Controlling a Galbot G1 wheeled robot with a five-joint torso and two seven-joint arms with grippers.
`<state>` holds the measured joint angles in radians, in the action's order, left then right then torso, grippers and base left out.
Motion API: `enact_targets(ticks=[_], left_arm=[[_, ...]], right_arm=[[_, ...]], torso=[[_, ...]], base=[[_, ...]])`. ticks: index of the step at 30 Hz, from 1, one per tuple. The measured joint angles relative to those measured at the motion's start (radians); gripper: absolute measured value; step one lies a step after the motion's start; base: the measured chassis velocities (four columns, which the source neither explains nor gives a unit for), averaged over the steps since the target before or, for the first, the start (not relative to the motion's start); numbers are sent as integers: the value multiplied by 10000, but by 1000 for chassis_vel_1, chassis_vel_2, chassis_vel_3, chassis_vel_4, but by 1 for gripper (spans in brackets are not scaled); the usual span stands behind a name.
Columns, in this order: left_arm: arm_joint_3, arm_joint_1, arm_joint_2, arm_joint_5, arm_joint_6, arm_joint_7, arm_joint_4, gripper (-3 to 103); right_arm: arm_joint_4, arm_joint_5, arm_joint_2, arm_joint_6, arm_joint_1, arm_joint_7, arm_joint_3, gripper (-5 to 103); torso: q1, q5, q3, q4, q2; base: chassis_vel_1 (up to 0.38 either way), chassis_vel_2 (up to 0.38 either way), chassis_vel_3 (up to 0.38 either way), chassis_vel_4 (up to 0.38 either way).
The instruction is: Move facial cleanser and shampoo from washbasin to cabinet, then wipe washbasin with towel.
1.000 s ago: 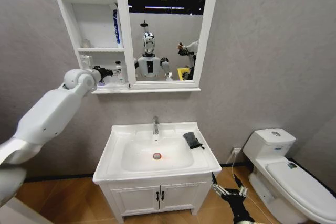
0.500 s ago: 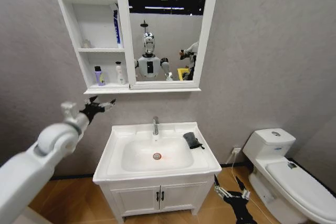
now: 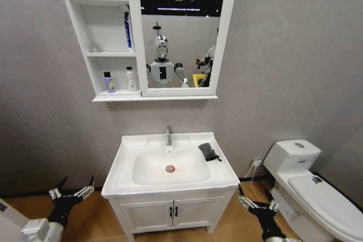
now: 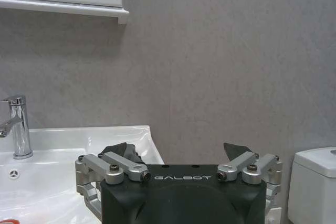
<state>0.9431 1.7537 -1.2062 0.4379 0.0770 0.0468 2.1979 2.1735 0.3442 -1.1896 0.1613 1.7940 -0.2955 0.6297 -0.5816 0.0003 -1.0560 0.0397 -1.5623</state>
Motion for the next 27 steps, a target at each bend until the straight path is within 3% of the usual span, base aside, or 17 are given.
enact_targets(ticks=[6, 15, 18, 20, 22, 25, 27], left_arm=[[-108, -614, -389, -36, 173, -423, -26, 100], [-189, -861, -385, -3, 363, -477, -18, 100], [-203, -874, -366, 12, 377, -475, -21, 100], [-211, -881, -359, 22, 383, -463, -25, 100], [-216, -883, -355, 26, 387, -467, -27, 100], [-228, -889, -343, 37, 391, -465, -29, 100], [-227, -889, -343, 37, 392, -465, -29, 100]], right_arm=[[-37, 9, 18, -137, -278, 189, -237, 100], [-129, 446, 436, -541, -801, 356, -142, 100], [-672, 1122, 1058, -1095, -1888, 350, -61, 100], [-1728, 2113, 1911, -1906, -3616, 271, -290, 100], [-2226, 2477, 2155, -2178, -4283, 271, -445, 100], [-4317, 3100, 2493, -2620, -6989, 503, -1433, 100], [-4448, 3111, 2494, -2626, -7124, 522, -1500, 100]], torso=[[-1, -1, -1, -2, 1], [-3, -2, -2, 0, 1], [-2, 1, -2, 3, 1], [-3, -4, -2, -10, 1], [-3, 0, -3, -8, 2], [-5, -3, -4, -4, 3], [-5, -2, -3, -5, 3]], base=[[0, 0, 0, 0], [0, 0, 0, 0], [0, 0, 0, 0], [0, 0, 0, 0], [0, 0, 0, 0], [0, 0, 0, 0], [0, 0, 0, 0]])
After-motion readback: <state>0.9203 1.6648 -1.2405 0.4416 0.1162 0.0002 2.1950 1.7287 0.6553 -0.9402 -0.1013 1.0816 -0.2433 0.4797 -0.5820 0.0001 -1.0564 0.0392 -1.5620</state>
